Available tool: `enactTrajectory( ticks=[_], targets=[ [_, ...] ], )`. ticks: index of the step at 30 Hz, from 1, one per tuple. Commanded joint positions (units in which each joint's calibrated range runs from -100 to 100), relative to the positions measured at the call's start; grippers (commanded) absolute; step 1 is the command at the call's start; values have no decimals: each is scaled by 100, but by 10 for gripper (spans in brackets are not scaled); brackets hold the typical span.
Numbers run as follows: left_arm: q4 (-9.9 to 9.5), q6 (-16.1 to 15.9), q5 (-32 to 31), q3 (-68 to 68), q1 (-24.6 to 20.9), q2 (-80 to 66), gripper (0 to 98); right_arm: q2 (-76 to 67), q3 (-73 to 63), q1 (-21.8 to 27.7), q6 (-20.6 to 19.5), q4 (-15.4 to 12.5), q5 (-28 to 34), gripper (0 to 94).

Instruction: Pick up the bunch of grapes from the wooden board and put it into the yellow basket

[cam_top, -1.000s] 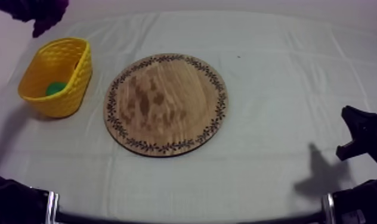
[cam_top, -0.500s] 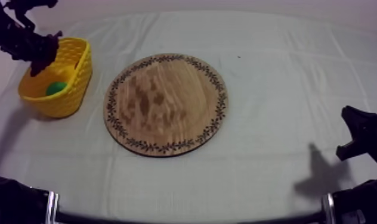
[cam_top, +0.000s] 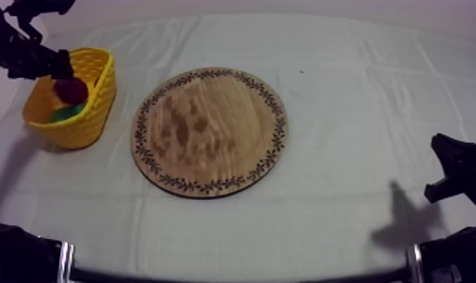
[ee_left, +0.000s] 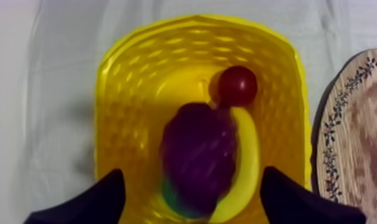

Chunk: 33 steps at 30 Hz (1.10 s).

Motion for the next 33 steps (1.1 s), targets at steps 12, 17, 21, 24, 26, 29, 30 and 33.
enactTrajectory(
  ticks=[12, 17, 21, 24, 26, 29, 30, 33],
  targets=[
    [-8, 244, -1226, 156, -198, -1210, 352, -1, -3, 2, 2, 1, -3, 4],
    [55, 272, -1497, 529, -217, -2164, 154, -1, -3, 2, 0, 1, -3, 4],
    [86, 308, -1759, 1046, -198, -3007, 70, -1, -3, 2, 0, 1, -3, 4],
    [104, 292, -2153, 1647, -174, -3700, 24, -1, -3, 2, 0, 1, -3, 4],
    [109, 294, -2566, 2218, -161, -4217, 12, -1, -3, 2, 0, 1, -3, 4],
    [98, 400, -3197, 3240, -161, -5094, 4, -1, -3, 2, 3, 1, -3, 4],
    [93, 445, -3326, 3562, -157, -5397, 3, -1, -3, 2, 3, 1, -3, 4],
    [92, 462, -3319, 4310, -119, -6241, 1, -1, -3, 2, 2, 1, -3, 4]
  ],
)
